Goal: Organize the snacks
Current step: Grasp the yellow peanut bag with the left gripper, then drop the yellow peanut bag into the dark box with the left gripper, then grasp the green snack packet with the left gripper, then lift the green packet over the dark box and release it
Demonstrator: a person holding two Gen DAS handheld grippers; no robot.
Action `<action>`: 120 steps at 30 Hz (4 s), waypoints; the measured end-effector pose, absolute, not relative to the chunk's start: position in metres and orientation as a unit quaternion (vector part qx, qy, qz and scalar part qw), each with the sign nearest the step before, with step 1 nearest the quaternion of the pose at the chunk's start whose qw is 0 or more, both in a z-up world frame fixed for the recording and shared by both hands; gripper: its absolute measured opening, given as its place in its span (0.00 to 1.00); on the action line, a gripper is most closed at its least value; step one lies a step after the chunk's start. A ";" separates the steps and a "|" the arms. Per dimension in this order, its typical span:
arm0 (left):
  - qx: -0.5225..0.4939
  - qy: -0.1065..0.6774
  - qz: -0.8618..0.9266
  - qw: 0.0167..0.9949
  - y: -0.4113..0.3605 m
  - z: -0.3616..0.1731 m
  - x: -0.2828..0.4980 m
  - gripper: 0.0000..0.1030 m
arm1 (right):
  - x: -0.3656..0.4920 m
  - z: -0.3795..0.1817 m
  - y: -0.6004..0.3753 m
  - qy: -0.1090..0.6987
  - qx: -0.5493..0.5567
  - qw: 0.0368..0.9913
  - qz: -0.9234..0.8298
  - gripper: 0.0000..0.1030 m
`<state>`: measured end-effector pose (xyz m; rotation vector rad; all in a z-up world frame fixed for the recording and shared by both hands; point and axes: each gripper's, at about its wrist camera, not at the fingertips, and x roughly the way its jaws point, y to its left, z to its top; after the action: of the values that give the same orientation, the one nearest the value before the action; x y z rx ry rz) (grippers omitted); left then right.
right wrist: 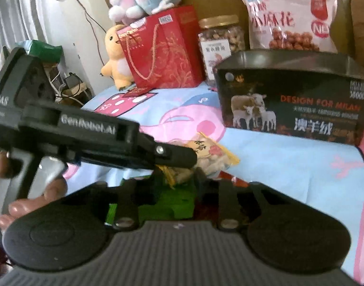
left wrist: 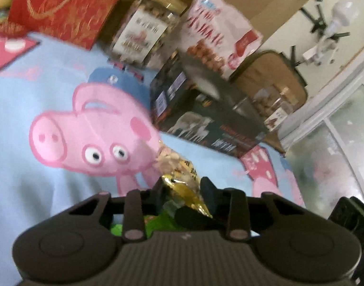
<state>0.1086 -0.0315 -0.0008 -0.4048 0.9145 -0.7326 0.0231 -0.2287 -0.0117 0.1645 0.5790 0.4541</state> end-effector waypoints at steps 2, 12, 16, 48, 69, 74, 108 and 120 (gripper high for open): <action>-0.187 0.412 -0.344 0.823 -0.031 0.012 0.103 0.31 | 0.014 -0.005 -0.224 0.257 0.062 0.939 0.219 0.26; -0.146 0.336 -0.367 0.855 -0.072 0.078 0.129 0.31 | 0.025 0.038 -0.243 0.147 0.017 0.972 0.181 0.25; -0.144 0.341 -0.358 0.857 -0.099 0.076 0.164 0.31 | 0.064 0.040 -0.266 0.157 0.041 0.973 0.166 0.25; -0.112 0.389 -0.298 0.865 -0.016 0.006 0.042 0.39 | -0.064 -0.003 -0.262 0.275 0.057 0.949 0.144 0.42; -0.250 0.444 -0.301 0.806 0.021 -0.026 0.067 0.42 | -0.013 0.002 -0.197 0.299 -0.023 0.933 0.197 0.40; -0.284 0.426 -0.260 0.818 0.061 -0.021 0.079 0.41 | -0.023 0.009 -0.191 0.288 0.016 0.912 0.291 0.39; -0.232 0.436 -0.267 0.828 0.035 -0.020 0.077 0.41 | 0.020 -0.011 -0.161 0.301 -0.084 0.911 0.270 0.56; -0.191 0.381 -0.342 0.837 -0.033 0.056 0.119 0.41 | 0.023 0.034 -0.209 0.189 -0.052 0.960 0.200 0.55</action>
<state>0.1187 -0.0330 0.0560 -0.4048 0.8055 -0.7245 0.0228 -0.2092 0.0340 -0.1046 0.3821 0.4053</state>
